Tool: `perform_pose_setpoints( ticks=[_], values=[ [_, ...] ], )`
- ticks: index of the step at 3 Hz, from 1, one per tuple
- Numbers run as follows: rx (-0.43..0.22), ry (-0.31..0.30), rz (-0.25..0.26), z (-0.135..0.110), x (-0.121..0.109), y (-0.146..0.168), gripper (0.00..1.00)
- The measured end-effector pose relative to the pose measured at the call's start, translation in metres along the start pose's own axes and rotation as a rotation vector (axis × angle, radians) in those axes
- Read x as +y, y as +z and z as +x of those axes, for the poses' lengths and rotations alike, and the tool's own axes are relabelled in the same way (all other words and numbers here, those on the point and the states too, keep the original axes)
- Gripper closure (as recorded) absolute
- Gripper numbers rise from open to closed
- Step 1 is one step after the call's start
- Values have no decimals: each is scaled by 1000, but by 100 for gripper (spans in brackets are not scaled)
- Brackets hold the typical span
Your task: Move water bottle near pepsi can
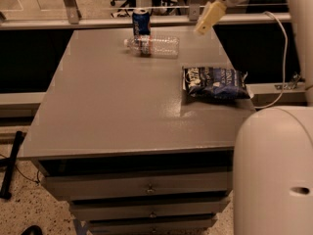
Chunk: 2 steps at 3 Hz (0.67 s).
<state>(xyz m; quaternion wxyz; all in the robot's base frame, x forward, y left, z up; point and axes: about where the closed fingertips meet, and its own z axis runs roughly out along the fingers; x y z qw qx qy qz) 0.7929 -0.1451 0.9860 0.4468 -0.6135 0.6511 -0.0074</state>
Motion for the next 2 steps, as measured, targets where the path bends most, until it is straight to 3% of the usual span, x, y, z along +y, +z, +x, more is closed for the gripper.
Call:
perform_pose_setpoints(
  ticks=[1,2],
  values=[
    [-8,105,54,34,-5,-57,0],
    [-1,119,62,43,-5,-65,0]
  ],
)
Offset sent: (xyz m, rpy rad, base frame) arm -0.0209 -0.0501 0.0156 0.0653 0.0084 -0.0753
